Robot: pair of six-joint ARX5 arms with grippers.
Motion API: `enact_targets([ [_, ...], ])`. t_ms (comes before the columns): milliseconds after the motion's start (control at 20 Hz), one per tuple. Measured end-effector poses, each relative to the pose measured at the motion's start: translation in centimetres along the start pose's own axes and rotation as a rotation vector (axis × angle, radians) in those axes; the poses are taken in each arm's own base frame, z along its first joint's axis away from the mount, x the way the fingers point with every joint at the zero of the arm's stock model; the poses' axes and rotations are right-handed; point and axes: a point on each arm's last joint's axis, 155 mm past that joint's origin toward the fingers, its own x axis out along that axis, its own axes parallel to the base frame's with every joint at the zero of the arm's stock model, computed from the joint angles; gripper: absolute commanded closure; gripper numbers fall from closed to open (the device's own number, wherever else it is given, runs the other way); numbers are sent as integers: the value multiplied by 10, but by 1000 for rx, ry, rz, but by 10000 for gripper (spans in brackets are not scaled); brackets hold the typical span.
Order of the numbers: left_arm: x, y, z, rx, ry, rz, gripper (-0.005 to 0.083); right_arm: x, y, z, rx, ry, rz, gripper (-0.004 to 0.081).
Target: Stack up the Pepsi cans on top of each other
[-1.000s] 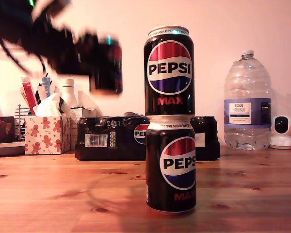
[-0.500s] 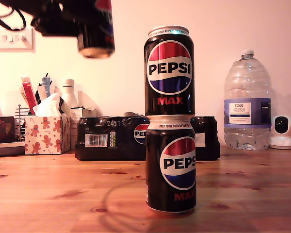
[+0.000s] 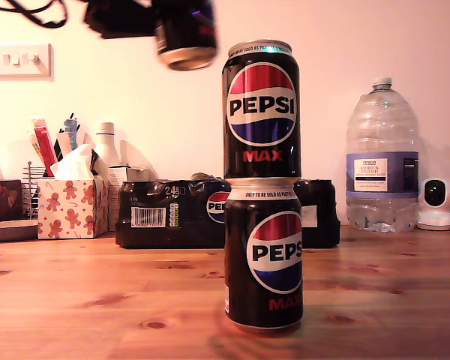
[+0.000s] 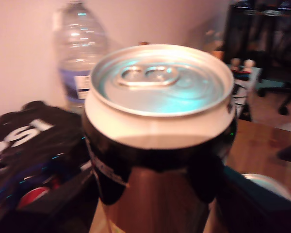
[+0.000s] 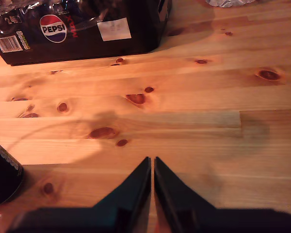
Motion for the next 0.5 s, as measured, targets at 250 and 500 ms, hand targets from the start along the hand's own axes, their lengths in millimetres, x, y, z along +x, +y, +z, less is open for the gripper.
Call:
enact_targets([
  [250, 4, -10, 8, 20, -26, -15, 419, 0, 0, 0, 0, 0, 0, 782],
  [500, 8, -21, 12, 32, -43, -41, 419, 0, 0, 0, 0, 0, 0, 782],
])
